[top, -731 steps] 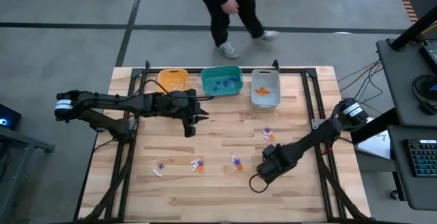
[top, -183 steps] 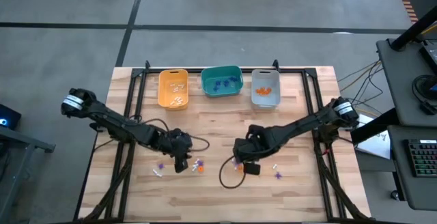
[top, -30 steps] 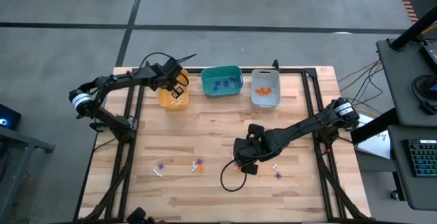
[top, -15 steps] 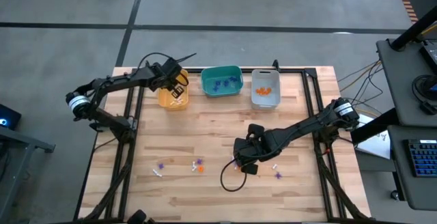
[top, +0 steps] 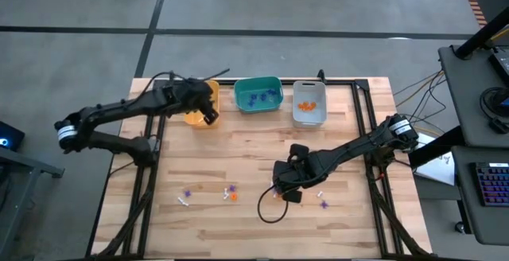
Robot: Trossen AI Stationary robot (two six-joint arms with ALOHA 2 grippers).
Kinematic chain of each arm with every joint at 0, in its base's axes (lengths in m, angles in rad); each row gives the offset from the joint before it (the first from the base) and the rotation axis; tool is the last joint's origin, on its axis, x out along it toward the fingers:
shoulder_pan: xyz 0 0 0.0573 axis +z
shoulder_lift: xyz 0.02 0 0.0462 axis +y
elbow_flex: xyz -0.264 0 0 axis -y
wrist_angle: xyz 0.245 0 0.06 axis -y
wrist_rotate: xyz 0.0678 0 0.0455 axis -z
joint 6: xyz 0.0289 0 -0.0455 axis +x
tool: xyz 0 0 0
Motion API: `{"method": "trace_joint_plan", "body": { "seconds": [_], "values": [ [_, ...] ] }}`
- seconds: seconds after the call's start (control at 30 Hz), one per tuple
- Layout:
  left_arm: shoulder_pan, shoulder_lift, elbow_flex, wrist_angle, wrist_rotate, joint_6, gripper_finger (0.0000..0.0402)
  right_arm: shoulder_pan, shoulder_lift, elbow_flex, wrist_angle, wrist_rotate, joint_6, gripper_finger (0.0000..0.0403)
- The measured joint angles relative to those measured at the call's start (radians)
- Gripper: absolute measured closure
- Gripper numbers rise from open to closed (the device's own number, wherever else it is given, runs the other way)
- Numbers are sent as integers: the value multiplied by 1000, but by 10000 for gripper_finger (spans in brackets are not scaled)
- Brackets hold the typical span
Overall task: Sort Halloween decoration
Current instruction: Put the orange pumpkin toy into the gray bin
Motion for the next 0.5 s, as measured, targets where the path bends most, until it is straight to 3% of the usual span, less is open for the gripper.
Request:
{"method": "trace_joint_plan", "body": {
  "seconds": [0.23, 0.5],
  "values": [
    [-226, -37, -1, 38, 4, -81, 332, -6, 0, 0, -49, 0, -3, 344],
    [-463, 7, -2, 194, 1, -93, 332, -6, -28, 0, -132, 0, 1, 344]
  ]
}}
